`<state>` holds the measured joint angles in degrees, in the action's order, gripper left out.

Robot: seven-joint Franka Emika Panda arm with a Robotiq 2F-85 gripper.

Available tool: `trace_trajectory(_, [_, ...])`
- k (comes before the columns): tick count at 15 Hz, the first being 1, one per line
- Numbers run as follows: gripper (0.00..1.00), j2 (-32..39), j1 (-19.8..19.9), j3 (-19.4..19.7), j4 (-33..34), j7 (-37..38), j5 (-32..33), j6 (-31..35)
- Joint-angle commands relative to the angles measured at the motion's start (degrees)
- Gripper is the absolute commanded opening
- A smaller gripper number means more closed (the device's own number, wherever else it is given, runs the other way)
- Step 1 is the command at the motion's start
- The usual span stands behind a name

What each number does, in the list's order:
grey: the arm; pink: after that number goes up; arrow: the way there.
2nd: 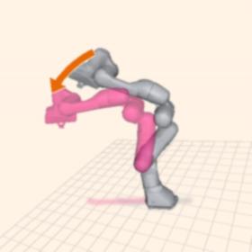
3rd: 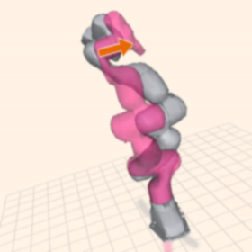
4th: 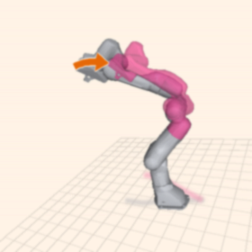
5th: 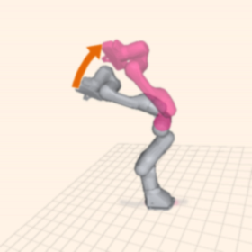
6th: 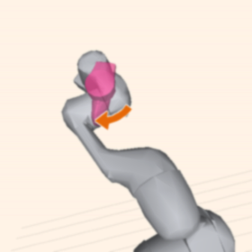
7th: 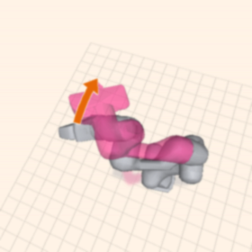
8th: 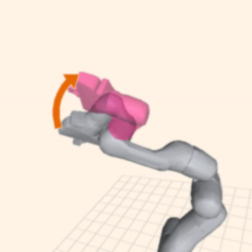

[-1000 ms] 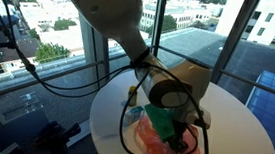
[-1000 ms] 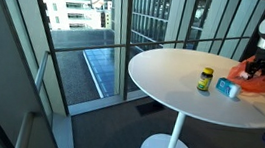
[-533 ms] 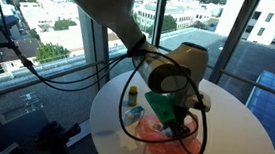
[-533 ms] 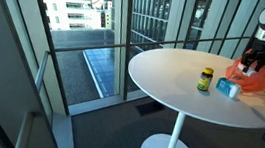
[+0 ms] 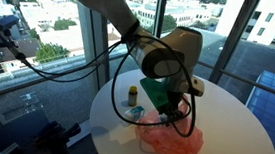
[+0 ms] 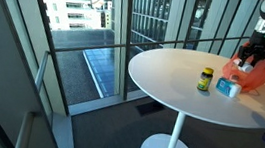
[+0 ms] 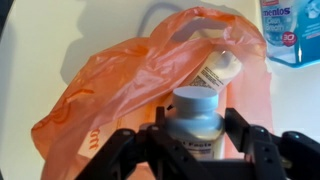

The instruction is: Pick up the white medicine bottle from the orange plastic bag and put it on the table, move the orange plastic bag a little to the right and place the white medicine bottle next to the mentos container

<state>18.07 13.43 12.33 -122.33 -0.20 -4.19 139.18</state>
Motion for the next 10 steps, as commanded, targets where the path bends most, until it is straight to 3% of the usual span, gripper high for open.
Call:
trace_trajectory(1, [0.36,-2.7,0.8,-2.1,-1.6,-2.8,-3.3,-4.4])
trace_trajectory(5, [0.36,-3.7,0.0,-2.6,-2.4,-3.2,-3.4,-8.6])
trace_trajectory(10, [0.36,-7.1,-1.9,-2.1,-6.9,-1.1,0.7,-7.6])
